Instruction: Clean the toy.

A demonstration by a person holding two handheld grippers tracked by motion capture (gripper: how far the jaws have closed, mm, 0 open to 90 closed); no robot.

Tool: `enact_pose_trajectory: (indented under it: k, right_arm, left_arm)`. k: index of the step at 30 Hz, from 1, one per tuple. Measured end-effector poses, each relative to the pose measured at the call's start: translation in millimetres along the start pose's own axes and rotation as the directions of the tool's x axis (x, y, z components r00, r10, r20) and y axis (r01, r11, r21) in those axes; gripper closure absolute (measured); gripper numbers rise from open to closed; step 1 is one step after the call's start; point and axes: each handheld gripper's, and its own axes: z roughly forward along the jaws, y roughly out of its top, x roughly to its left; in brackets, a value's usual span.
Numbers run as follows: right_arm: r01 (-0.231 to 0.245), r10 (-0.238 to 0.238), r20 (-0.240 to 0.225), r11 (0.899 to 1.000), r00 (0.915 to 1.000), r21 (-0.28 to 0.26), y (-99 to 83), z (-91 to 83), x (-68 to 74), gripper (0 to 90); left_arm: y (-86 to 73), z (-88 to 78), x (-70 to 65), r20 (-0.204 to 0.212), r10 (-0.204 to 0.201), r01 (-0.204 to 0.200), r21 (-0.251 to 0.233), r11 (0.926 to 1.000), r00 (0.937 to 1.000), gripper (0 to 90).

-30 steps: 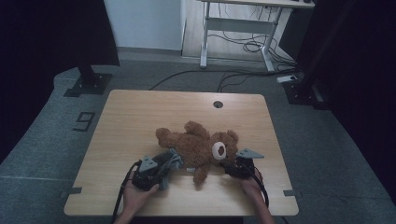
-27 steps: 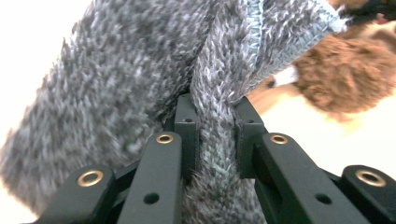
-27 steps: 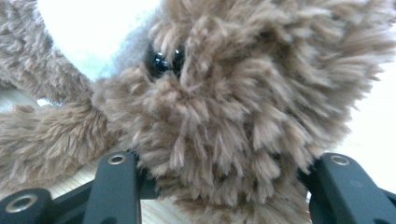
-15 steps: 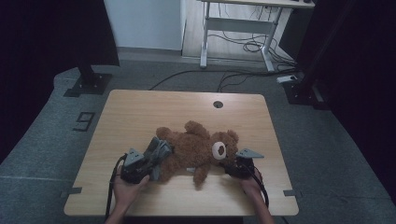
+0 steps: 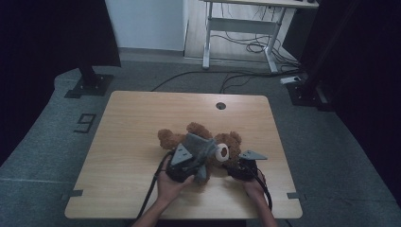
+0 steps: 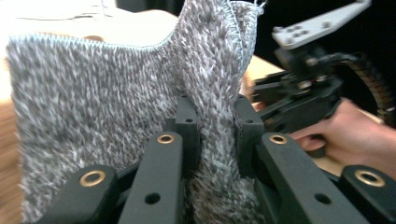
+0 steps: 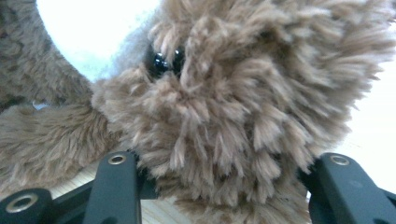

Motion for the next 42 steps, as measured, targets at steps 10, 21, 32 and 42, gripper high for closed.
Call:
enact_pose_trajectory:
  k: [10,21,32,42]
  right_arm:
    - [0.004,-0.004,-0.001,1.000,1.0000,0.001,0.0,-0.1,-0.1,47.0]
    - [0.019,-0.019,0.002,1.000,0.9998,-0.003,-0.1,-0.4,1.2,47.0]
    - [0.024,-0.024,0.003,1.000,0.9997,-0.004,-0.3,-0.7,1.6,47.0]
    - [0.019,-0.019,0.003,1.000,0.9998,-0.004,-0.2,-0.6,1.4,47.1]
  left_arm:
    - [-24.6,41.5,5.0,-0.028,-0.020,0.023,0.082,0.9964,0.9994,76.5]
    - [-55.1,-21.8,40.2,-0.086,-0.057,0.061,0.041,0.9973,0.9947,77.0]
    - [-71.5,-58.8,71.4,-0.154,-0.109,0.116,0.035,0.9926,0.9820,77.0]
    - [-90.1,-79.3,94.5,-0.283,-0.120,0.142,0.057,0.9883,0.9514,76.8]
